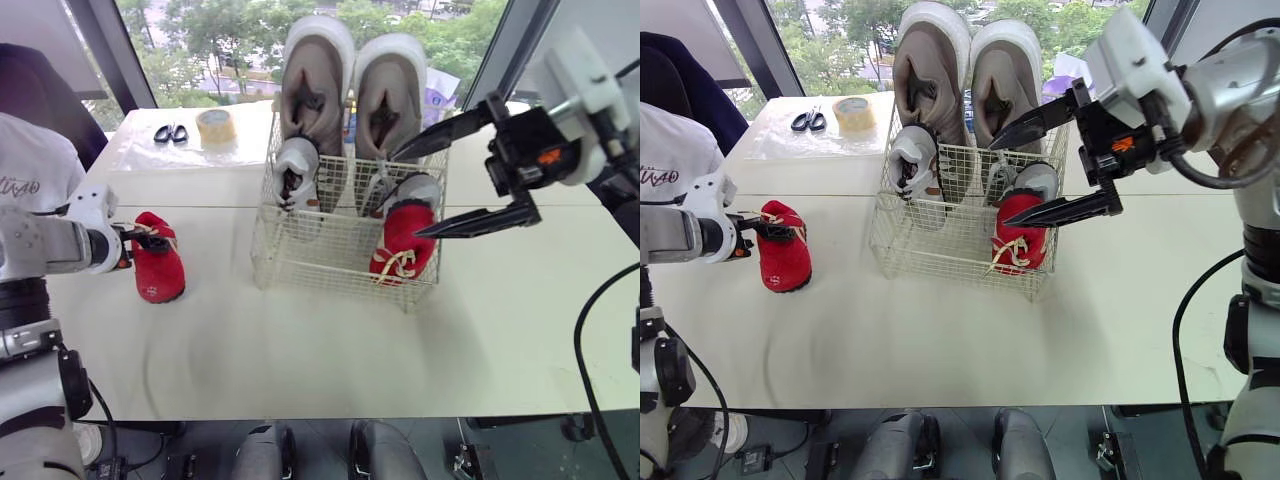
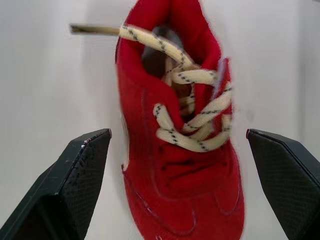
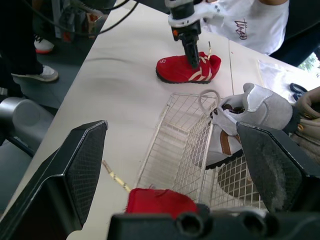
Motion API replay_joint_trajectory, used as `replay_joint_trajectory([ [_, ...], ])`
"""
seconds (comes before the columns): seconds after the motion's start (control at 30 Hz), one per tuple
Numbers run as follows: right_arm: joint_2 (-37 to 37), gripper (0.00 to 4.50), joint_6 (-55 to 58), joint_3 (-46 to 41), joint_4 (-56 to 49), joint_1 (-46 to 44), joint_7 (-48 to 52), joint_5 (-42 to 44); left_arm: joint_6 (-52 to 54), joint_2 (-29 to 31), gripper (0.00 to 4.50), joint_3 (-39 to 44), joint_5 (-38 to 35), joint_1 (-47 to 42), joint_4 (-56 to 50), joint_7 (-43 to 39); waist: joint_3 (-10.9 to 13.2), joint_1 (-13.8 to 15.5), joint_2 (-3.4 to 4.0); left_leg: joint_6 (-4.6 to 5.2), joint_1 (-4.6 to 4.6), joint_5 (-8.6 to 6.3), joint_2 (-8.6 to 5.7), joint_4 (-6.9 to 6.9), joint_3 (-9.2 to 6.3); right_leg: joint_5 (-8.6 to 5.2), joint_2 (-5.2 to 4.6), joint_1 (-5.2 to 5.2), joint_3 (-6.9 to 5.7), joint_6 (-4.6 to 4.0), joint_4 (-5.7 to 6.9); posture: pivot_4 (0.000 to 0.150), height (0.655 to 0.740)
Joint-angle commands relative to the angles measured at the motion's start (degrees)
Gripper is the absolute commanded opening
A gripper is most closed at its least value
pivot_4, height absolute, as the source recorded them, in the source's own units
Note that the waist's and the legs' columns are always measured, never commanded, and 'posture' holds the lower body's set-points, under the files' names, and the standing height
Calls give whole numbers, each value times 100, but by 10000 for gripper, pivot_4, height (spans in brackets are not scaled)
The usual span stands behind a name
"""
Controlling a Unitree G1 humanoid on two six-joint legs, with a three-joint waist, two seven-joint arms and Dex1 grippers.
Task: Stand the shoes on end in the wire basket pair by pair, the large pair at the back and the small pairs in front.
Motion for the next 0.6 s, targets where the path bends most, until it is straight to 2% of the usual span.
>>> replay_joint_trajectory([
  [0.03, -191, 44286, 331, -382, -320, -50, -114, 363, -309, 39, 45000, -91, 250, -153, 249, -185, 0, -1, 0, 0, 0, 0, 0, 0, 0, 0, 0, -1, 0, 0, 0, 1500, 7400],
  [0.17, -269, 44286, 506, -468, -455, -7, -248, 494, -629, -30, 45000, -250, 437, -232, 593, -405, -1, 3, -1, 0, 0, 0, 0, 0, 0, 1, -4, -1, 0, -2, 0, 1500, 7400],
  [0.27, -307, 45000, 554, -498, -501, 46, -325, 541, -867, -57, 36228, -342, 529, -276, 803, -592, -1, 6, -1, 0, 1, -1, -1, 0, 0, 2, -8, -1, 0, -3, 0, 1500, 7400],
  [0.47, -313, 45000, 542, -500, -504, 116, -411, 535, -999, -185, 9009, -211, 589, -347, 726, -745, -3, 34, -1, 2, 2, -1, -3, 1, -3, 5, -20, 0, -4, -8, 2, 1500, 7400],
  [0.53, -306, 45000, 515, -485, -487, 140, -417, 519, -1219, -342, 3500, 199, 420, -406, 344, -750, -2, 42, -4, 3, 1, -1, -5, 2, -5, 6, -23, 1, -6, -8, 1, 1500, 7400],
  [0.6, -290, 45000, 470, -465, -450, 166, -411, 490, -1696, -565, 2450, 555, 140, -357, -396, -955, 1, 36, -17, 1, -5, 0, -5, 5, -10, 6, -25, 0, -7, -9, -1, 1500, 7400],
])
